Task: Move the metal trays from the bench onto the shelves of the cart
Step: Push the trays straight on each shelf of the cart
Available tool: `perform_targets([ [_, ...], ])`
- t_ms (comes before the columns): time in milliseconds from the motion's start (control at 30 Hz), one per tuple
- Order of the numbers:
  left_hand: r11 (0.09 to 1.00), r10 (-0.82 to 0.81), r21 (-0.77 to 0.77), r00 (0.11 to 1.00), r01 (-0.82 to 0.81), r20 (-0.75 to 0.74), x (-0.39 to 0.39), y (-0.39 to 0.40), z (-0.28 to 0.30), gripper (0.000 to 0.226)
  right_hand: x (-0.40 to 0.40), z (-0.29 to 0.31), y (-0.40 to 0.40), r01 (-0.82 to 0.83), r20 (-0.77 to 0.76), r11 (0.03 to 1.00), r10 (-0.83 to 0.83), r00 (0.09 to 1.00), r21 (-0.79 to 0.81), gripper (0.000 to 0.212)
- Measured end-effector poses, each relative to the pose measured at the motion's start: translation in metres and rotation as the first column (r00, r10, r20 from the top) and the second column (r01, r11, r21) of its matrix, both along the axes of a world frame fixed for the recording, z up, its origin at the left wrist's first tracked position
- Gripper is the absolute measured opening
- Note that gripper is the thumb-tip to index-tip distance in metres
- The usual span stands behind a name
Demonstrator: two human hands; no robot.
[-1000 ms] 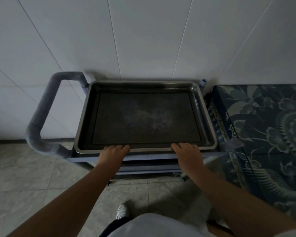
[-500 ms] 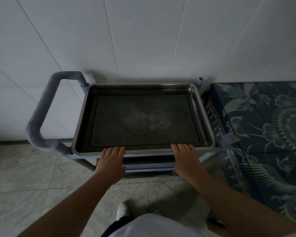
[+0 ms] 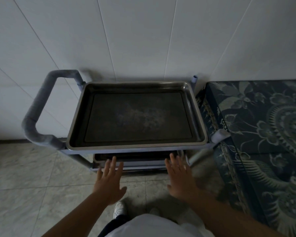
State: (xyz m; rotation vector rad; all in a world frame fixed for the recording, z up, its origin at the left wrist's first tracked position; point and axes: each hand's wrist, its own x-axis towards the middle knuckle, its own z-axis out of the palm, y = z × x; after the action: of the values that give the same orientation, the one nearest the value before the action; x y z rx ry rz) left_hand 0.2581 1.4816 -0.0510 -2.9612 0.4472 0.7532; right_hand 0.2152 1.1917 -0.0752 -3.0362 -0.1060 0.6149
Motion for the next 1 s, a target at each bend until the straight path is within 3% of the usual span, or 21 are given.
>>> perform_targets([
  [200, 0.999, 0.039, 0.020, 0.993, -0.037, -0.115, -0.035, 0.004, -0.013, 0.099, -0.024, -0.022, -0.010, -0.008, -0.151, 1.000, 0.011, 0.988, 0.020, 0.108],
  [733, 0.999, -0.023, -0.042, 0.996, 0.019, -0.092, -0.051, 0.046, -0.026, 0.097, -0.078, -0.015, 0.029, 0.159, -0.136, 0.987, -0.154, 0.979, 0.028, 0.107],
  [1000, 0.996, -0.085, -0.024, 0.991, 0.083, -0.101, -0.043, 0.066, -0.054, 0.099, -0.066, -0.050, 0.069, 0.214, -0.143, 0.975, -0.205, 0.968, 0.056, 0.111],
])
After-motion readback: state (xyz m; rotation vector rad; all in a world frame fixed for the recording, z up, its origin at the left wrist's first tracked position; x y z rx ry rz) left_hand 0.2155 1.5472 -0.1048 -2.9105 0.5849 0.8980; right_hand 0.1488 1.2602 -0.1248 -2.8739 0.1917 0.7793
